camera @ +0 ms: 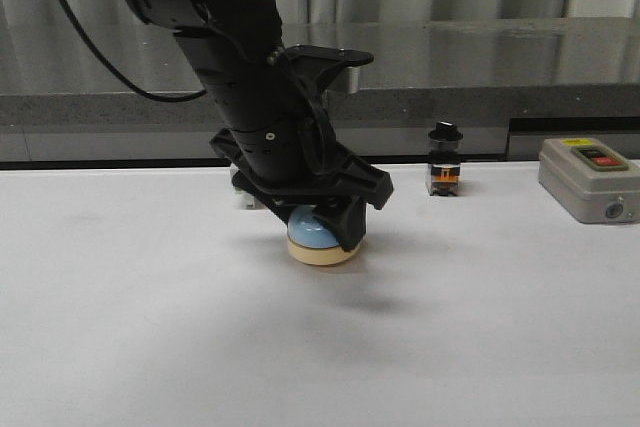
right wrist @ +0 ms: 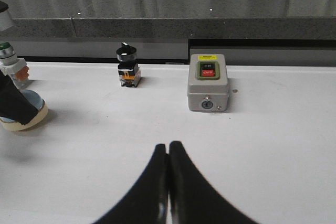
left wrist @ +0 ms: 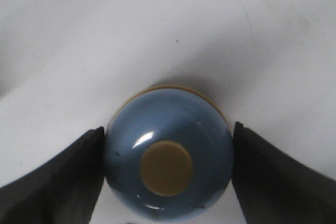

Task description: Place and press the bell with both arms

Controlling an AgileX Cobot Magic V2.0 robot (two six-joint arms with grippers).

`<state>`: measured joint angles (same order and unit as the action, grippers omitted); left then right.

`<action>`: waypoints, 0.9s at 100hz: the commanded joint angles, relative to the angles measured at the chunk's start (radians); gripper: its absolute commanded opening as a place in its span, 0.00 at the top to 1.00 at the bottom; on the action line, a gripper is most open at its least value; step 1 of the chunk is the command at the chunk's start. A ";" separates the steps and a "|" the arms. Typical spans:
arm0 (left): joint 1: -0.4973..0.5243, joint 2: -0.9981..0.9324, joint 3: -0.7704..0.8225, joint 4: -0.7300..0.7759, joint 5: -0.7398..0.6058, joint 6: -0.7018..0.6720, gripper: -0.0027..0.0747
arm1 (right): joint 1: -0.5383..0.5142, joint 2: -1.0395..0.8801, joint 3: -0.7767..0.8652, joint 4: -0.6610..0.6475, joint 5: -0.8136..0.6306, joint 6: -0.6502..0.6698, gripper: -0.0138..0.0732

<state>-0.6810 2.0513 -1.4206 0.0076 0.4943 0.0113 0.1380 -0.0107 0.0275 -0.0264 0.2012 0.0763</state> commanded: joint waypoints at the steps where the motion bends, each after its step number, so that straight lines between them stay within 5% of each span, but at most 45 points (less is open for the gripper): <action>1: -0.007 -0.055 -0.029 -0.008 -0.034 -0.002 0.29 | -0.003 -0.016 -0.014 -0.007 -0.086 -0.009 0.91; 57: 0.004 -0.158 -0.034 -0.008 -0.068 -0.002 0.23 | -0.003 -0.016 -0.014 -0.007 -0.086 -0.009 0.91; 90: 0.124 -0.351 0.024 -0.015 -0.106 -0.034 0.23 | -0.003 -0.016 -0.014 -0.007 -0.086 -0.009 0.91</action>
<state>-0.5870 1.8037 -1.4038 0.0000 0.4568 0.0000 0.1380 -0.0107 0.0275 -0.0264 0.2012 0.0763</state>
